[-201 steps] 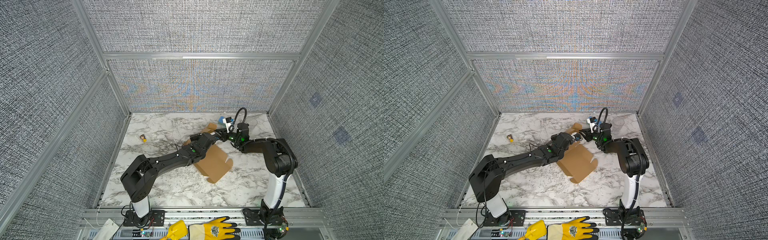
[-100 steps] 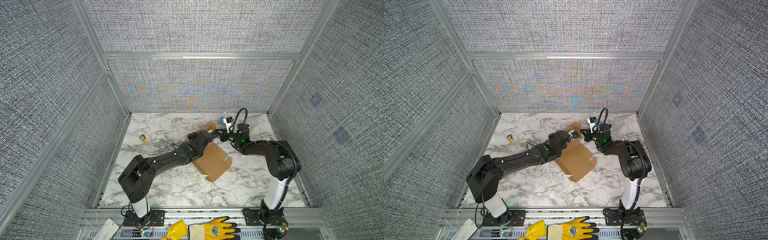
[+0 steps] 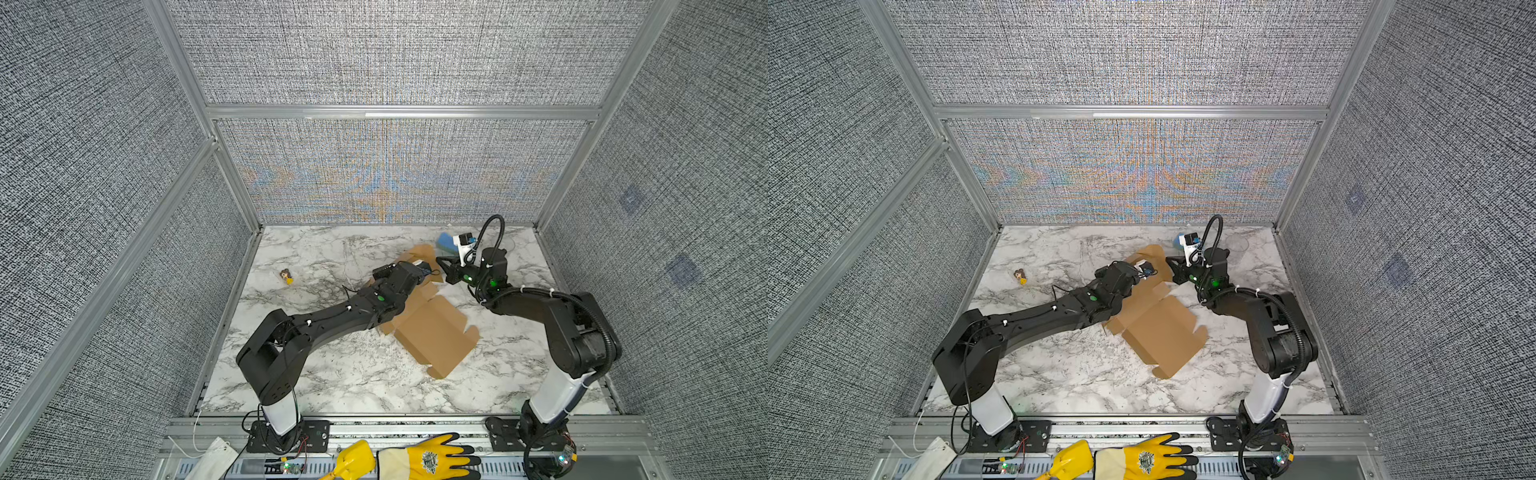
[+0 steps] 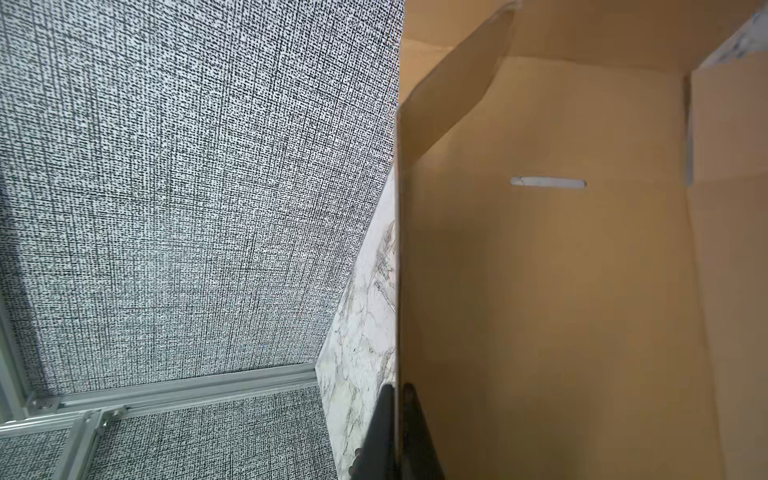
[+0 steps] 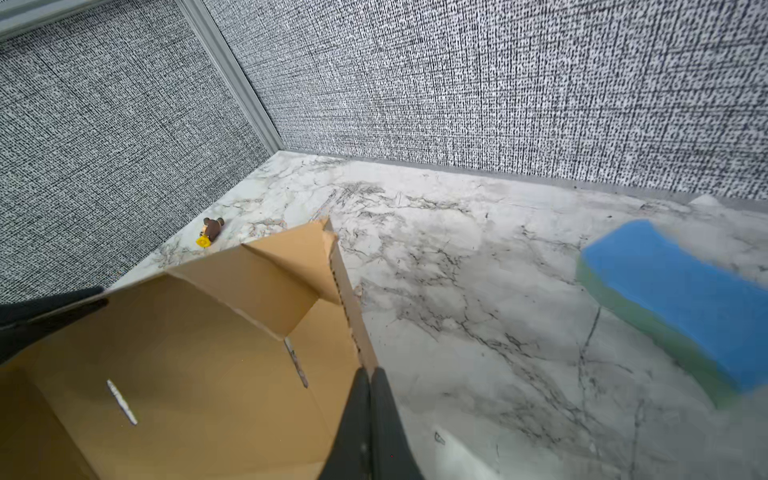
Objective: Fold the paper box
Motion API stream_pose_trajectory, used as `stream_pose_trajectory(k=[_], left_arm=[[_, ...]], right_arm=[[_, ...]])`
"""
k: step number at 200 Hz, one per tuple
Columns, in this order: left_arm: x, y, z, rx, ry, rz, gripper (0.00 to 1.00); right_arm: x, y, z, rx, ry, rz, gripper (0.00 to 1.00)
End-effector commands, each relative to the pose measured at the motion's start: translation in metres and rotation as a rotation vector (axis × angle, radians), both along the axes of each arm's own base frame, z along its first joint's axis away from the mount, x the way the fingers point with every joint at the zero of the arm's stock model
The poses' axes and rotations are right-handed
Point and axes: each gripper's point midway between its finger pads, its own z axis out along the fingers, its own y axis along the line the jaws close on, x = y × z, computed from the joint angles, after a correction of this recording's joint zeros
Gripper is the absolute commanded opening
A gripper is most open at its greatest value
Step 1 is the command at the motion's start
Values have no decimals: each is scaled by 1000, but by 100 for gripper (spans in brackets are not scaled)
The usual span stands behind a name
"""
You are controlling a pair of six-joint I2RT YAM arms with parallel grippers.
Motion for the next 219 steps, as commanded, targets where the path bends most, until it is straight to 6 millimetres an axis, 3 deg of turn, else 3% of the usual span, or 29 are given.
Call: stream_pose_trajectory(k=[1, 61, 88, 111, 130, 171, 219], left_arm=[[1, 2, -4, 21, 4, 1, 1], [13, -2, 3, 30, -29, 8, 1], [12, -1, 4, 18, -27, 13, 1], [11, 1, 6, 4, -28, 23, 1], [10, 3, 6, -11, -21, 31, 1], [7, 5, 2, -31, 3, 40, 1], [5, 3, 2, -53, 21, 35, 1]], right_arm=[[-6, -1, 6, 1, -15, -5, 0], [-22, -5, 12, 35, -2, -43, 4], [-27, -22, 6, 44, 66, -145, 26], [-35, -37, 0, 79, 151, -231, 39], [-41, -42, -12, 82, 229, -268, 43], [-49, -31, -36, 87, 308, -213, 46], [-31, -5, -58, 93, 387, -106, 52]])
